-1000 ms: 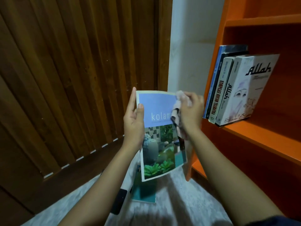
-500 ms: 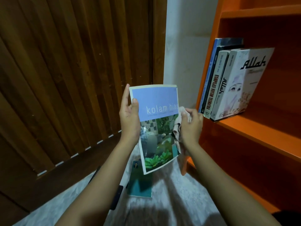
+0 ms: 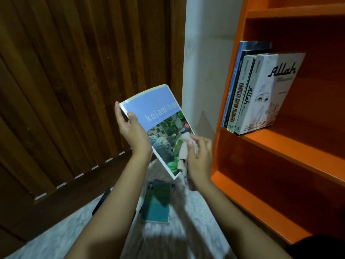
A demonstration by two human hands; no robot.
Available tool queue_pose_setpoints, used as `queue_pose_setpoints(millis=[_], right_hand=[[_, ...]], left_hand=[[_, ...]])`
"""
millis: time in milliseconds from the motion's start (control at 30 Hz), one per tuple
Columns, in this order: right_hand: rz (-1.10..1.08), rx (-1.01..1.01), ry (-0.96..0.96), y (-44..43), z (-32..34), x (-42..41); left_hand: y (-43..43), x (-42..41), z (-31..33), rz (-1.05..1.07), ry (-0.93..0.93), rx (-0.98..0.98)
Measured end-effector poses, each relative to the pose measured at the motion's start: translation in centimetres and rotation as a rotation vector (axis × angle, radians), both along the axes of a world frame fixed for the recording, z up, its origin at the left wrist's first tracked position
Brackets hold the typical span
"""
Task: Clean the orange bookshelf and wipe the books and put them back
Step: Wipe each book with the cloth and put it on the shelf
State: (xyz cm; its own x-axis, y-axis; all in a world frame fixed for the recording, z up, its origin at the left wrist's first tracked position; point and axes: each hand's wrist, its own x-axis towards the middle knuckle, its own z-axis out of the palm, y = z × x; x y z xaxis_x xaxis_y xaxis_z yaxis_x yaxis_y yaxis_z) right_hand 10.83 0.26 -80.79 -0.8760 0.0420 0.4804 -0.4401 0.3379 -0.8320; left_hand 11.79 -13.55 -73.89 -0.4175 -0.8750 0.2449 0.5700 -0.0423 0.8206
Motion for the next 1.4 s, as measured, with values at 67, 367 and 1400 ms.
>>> queue_pose_setpoints(millis=[67, 367, 1400], right_hand=[[0.118, 0.073, 0.125, -1.3, -0.1, 2.1], [0.152, 0.103, 0.041, 0.2, -1.4, -0.3], [-0.337, -0.603, 0.193, 21.3, 11.8, -16.4]], left_hand=[[-0.4, -0.2, 0.4, 0.060, 0.021, 0.019], [-2.1, 1.0, 0.2, -0.094, 0.049, -0.005], [22.5, -13.4, 6.5, -0.249, 0.179, -0.921]])
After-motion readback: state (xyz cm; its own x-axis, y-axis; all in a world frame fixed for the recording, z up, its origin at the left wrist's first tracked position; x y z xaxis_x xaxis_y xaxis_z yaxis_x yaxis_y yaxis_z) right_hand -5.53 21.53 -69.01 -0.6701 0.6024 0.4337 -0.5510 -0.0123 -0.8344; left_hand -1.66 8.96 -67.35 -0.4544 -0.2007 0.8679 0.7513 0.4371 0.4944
